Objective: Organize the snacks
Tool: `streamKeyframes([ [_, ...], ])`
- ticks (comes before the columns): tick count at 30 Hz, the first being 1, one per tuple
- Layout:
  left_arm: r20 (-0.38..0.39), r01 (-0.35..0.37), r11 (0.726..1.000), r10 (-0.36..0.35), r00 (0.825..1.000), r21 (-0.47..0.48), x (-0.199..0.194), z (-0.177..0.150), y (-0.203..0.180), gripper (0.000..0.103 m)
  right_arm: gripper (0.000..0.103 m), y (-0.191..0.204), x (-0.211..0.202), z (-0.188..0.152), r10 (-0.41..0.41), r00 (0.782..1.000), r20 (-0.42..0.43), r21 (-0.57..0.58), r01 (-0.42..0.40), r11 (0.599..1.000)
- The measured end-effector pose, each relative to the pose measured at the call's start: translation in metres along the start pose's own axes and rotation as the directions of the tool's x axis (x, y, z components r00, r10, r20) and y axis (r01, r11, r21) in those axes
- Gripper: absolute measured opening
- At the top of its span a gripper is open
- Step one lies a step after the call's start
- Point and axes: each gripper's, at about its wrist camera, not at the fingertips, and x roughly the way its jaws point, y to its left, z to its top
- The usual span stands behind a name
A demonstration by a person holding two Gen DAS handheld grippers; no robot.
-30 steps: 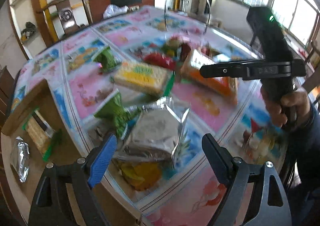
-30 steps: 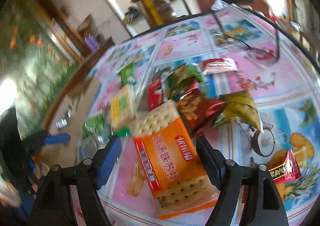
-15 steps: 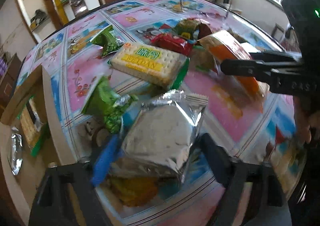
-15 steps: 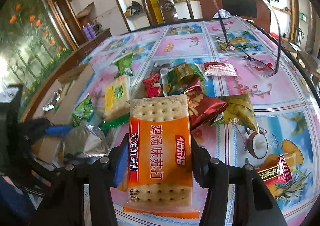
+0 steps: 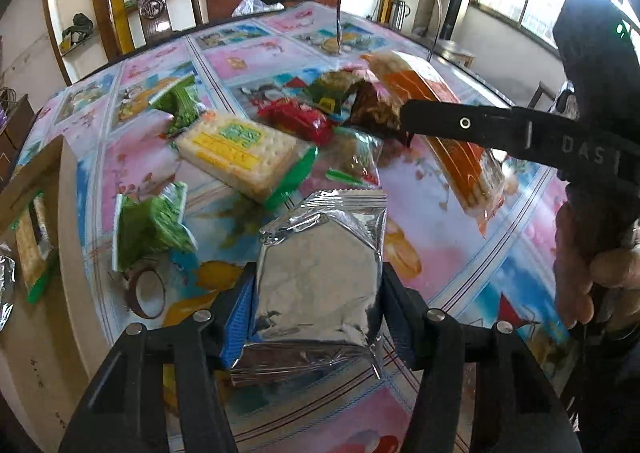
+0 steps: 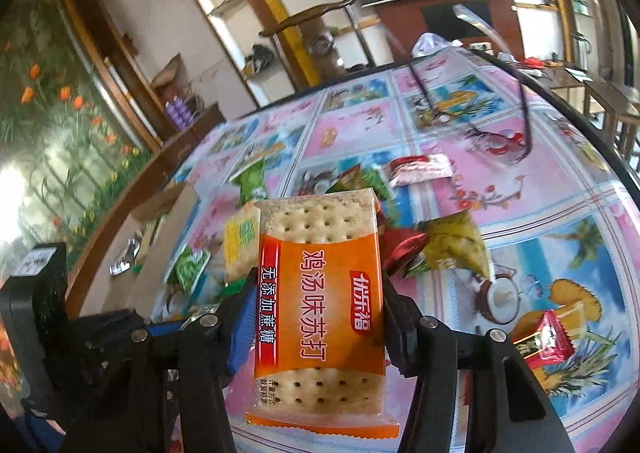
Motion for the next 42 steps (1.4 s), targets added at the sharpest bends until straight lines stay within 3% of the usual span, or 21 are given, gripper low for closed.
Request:
streamKeyframes([
  [7, 0.059, 0.025, 0.998, -0.021, 0.998, -0.054, -0.016, 0.003, 0.012, 0.058, 0.058, -0.004, 0.001, 0.002, -0.024, 1.0, -0.002, 0.025, 0.024, 0.999],
  [24, 0.119, 0.072, 0.99, -0.058, 0.991, -0.119, -0.029, 0.002, 0.03, 0.058, 0.058, 0.017, 0.012, -0.004, -0.068, 0.998, -0.009, -0.08, 0.067, 0.995],
  [42, 0.079, 0.087, 0.989, -0.078, 0.994, -0.123, -0.015, 0.001, 0.031, 0.058, 0.058, 0.021, 0.021, -0.005, -0.07, 0.997, -0.023, -0.097, 0.068, 0.993],
])
